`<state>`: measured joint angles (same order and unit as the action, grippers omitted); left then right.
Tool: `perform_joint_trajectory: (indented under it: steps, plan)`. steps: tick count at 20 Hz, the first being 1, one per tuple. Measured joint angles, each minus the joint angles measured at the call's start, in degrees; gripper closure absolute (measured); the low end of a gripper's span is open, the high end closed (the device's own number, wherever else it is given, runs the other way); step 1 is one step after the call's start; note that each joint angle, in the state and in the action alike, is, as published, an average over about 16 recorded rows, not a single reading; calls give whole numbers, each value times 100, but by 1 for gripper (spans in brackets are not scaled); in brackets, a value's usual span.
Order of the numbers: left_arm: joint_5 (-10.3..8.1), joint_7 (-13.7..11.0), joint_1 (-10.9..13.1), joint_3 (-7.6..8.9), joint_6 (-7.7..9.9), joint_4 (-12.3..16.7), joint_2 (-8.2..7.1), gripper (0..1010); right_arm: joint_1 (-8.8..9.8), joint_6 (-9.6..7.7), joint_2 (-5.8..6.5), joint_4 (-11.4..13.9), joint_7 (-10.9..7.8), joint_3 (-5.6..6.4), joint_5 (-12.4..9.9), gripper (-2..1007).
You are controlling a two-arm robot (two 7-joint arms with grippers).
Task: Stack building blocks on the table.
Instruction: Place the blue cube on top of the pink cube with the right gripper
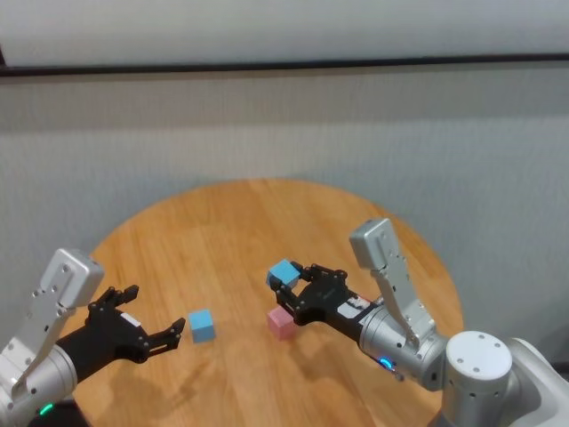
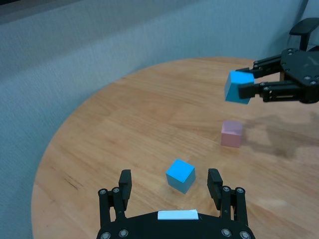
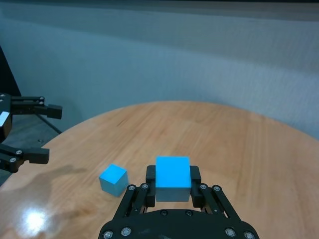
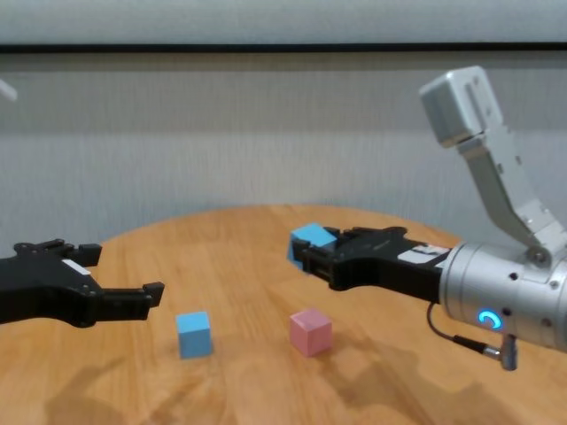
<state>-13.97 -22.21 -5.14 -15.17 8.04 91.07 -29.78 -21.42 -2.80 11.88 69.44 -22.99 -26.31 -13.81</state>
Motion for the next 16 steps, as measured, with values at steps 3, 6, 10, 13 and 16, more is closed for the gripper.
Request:
perform_joint_trajectory:
  steps: [3,6,10,13,16]
  plan:
    - [0,0,0,0,0,0,0,10,-42,-21,-47,-84,11,-52,67,633]
    - [0,0,0,0,0,0,0,10,-76,-56,-77,-152,16,-97,135,633]
    - [0,0,0,0,0,0,0,10,-111,-125,-92,-226,25,-141,224,634]
    - [0,0,0,0,0,0,0,10,-130,-187,-92,-274,41,-156,284,634]
    - [0,0,0,0,0,0,0,10,-141,-244,-95,-320,65,-156,339,634]
